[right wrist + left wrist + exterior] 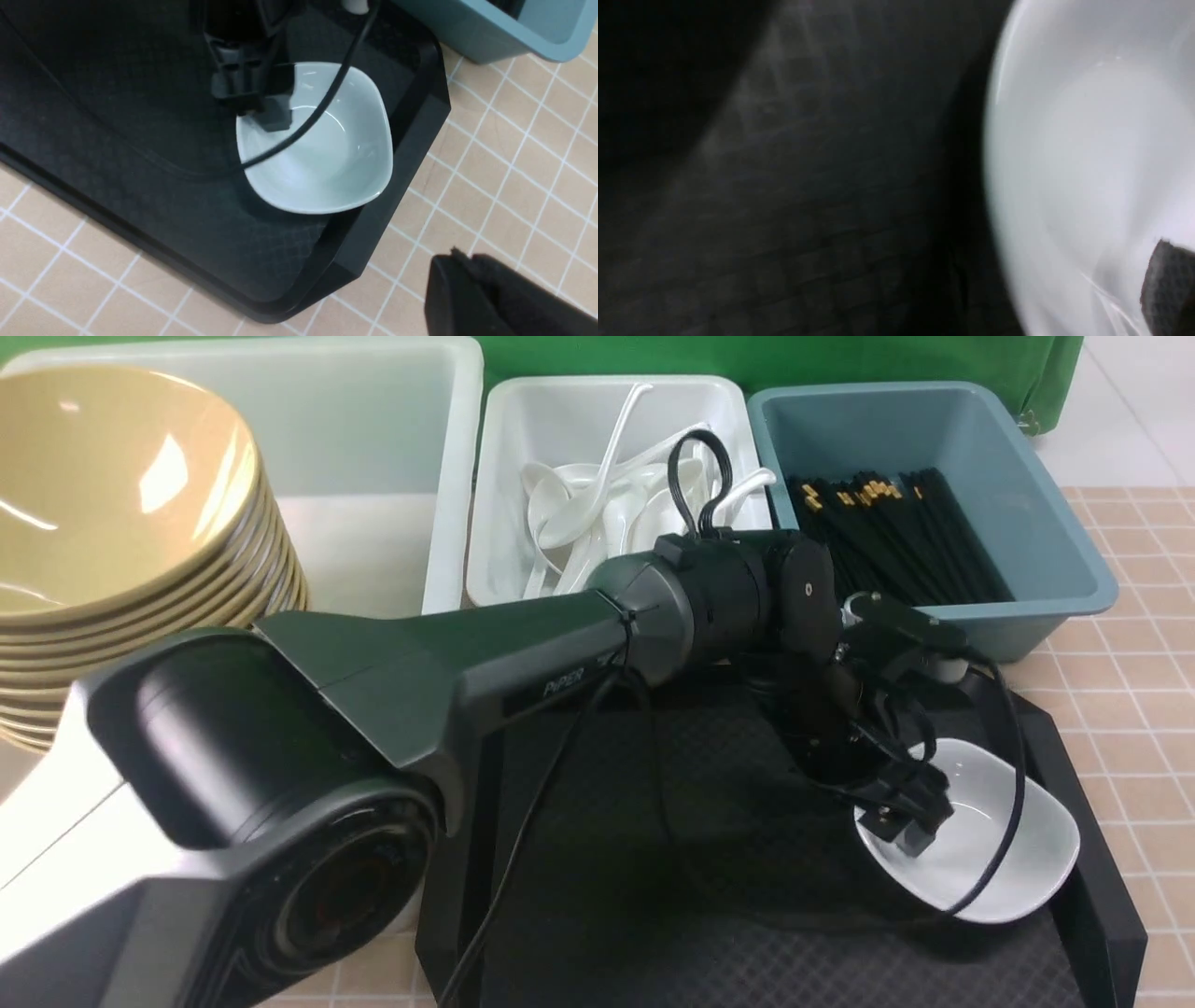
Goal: On brown table put chopsticks spoon bowls plates into blue grey white boxes.
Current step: 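Grasp the small white bowl on the black tray by its rim with the left gripper, then place the white bowl into the white bin with the other dishes with the left gripper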
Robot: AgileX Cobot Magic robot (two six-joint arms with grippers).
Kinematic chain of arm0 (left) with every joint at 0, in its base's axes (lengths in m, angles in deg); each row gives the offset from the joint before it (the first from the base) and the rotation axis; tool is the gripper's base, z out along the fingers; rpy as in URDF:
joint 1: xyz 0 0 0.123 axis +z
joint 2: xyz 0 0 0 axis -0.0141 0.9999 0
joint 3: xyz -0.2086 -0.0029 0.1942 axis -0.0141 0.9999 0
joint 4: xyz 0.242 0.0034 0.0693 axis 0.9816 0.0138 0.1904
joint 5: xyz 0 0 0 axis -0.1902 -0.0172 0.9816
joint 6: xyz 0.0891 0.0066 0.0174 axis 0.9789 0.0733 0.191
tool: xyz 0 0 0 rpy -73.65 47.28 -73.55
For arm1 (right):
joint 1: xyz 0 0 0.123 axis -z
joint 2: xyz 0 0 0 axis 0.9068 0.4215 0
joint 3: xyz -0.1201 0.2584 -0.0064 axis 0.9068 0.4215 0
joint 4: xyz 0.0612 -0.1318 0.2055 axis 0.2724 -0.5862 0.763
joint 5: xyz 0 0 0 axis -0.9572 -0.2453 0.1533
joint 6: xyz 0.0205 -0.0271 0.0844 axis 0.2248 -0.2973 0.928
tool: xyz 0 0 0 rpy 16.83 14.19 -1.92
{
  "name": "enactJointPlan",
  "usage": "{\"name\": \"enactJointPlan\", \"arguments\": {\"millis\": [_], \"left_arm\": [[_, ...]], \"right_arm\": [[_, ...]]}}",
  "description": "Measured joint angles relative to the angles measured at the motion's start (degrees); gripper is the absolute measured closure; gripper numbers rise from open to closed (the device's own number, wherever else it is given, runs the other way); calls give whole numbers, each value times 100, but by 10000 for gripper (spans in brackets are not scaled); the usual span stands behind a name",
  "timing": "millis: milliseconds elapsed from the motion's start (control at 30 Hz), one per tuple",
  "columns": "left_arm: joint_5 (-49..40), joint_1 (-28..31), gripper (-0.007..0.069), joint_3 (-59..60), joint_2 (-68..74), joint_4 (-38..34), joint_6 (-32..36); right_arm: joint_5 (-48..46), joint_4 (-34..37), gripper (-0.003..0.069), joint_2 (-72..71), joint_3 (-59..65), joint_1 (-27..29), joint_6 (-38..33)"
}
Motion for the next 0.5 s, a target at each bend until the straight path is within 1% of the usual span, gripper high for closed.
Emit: {"name": "enactJointPlan", "arguments": {"millis": [33, 67, 100, 133, 167, 200, 267, 300, 333, 400, 467, 500], "left_arm": [[0, 0, 193, -7, 14, 31, -106], [6, 0, 235, -12, 20, 76, -212], [-7, 0, 297, -18, 20, 141, -298], [-14, 0, 320, -18, 20, 163, -326], [-43, 0, 369, -18, 20, 164, -358], [-108, 0, 469, -19, 20, 170, -420], [-248, 19, 557, -60, -21, 105, -421], [-275, 25, 557, -60, -29, 105, -427], [-464, 45, 586, -133, -102, 118, -438], [-808, 105, 608, -307, -239, 233, -432], [-1157, 206, 618, -478, -448, 389, -418], [-1371, 307, 618, -578, -653, 457, -413]], "right_arm": [[0, 0, 581, 0, 0, 0, 0], [0, 0, 580, 0, 0, 0, 0], [22, 0, 580, 0, 0, 0, 0], [26, 0, 580, 0, 0, 0, 0], [52, 0, 580, 0, 0, 0, 0], [119, 0, 580, 0, 0, 0, 0], [218, 6, 580, 0, 0, 0, 0], [225, 6, 580, 0, 0, 0, 0], [272, 24, 580, 0, 0, 0, 0], [356, 109, 580, 0, 0, 0, 0], [447, 332, 580, 0, -22, 0, -81], [492, 567, 580, 11, -80, 0, -185]]}}
